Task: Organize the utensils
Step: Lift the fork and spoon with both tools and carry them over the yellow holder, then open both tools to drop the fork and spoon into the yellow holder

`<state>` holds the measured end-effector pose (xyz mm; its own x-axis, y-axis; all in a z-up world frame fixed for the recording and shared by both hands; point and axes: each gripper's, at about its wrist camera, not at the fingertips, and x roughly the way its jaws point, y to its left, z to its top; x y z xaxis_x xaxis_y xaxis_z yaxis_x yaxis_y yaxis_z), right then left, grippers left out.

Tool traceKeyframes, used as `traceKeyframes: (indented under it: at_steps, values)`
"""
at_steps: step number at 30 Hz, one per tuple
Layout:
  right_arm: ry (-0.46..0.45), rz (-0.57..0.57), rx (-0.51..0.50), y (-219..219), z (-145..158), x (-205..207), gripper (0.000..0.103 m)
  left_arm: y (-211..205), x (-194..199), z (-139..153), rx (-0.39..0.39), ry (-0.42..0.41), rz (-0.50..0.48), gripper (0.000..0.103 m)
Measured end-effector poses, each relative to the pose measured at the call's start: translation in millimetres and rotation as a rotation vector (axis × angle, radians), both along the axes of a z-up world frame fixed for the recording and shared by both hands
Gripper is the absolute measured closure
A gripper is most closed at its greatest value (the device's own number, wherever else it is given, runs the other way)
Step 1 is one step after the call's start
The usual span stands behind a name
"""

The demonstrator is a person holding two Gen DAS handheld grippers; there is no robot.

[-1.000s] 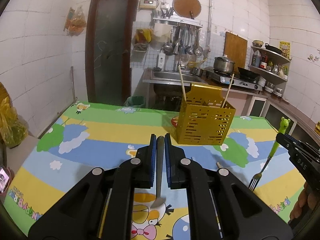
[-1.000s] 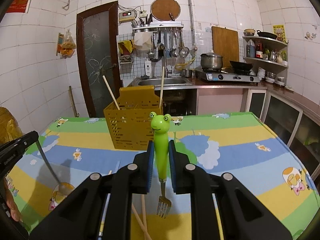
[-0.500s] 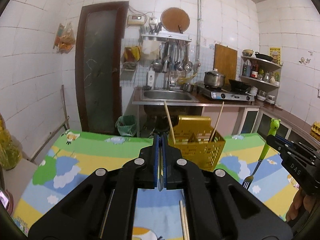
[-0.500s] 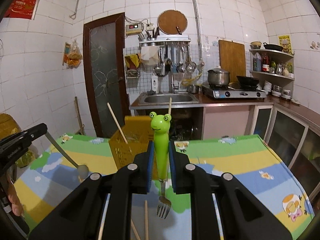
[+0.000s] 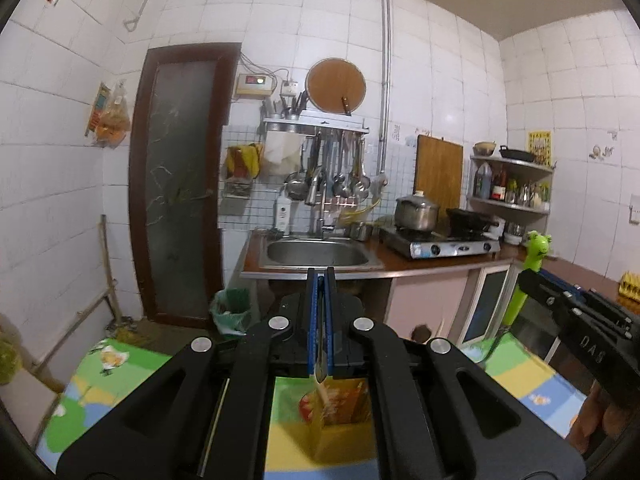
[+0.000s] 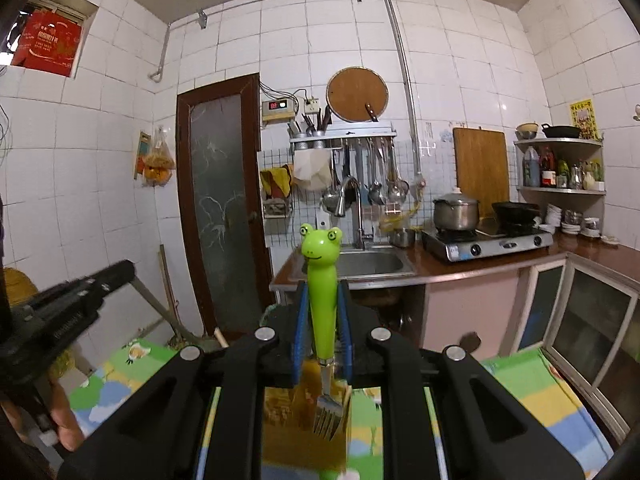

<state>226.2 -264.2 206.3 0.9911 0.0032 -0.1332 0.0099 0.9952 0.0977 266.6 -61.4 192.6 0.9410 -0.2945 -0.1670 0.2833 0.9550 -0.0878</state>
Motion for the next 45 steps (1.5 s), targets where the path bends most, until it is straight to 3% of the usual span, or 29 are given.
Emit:
traceKeyframes:
  at_steps: [3,7,13,23,30,36,43,44,45]
  values:
    - [0.016,0.010,0.006,0,-6,27,0.088,-15,27,-9,-0.020,0.018,-0.020,0.101]
    - [0.041,0.013,0.017,-4,-29,57,0.088,-38,58,-38,0.012,0.032,-0.016,0.101]
    - [0.092,0.041,0.022,-6,-68,77,0.088,-34,67,-62,0.005,0.063,-0.045,0.101]
    - [0.118,0.039,0.047,-16,-85,75,0.088,-14,37,-36,-0.036,0.018,-0.072,0.101]
    - [0.122,0.046,0.054,-17,-84,67,0.088,-18,6,-29,-0.004,-0.014,-0.096,0.101]
    - [0.150,0.050,0.043,-17,-89,66,0.088,-25,16,-59,0.024,0.037,-0.074,0.101]
    - [0.246,0.047,0.030,-13,-107,81,0.088,-33,60,-92,0.039,0.154,-0.022,0.101]
    - [0.261,0.049,0.026,-12,-110,83,0.085,-32,66,-97,0.043,0.180,-0.011,0.101]
    - [0.268,0.047,0.023,-11,-111,84,0.066,-29,68,-99,0.043,0.194,-0.003,0.098]
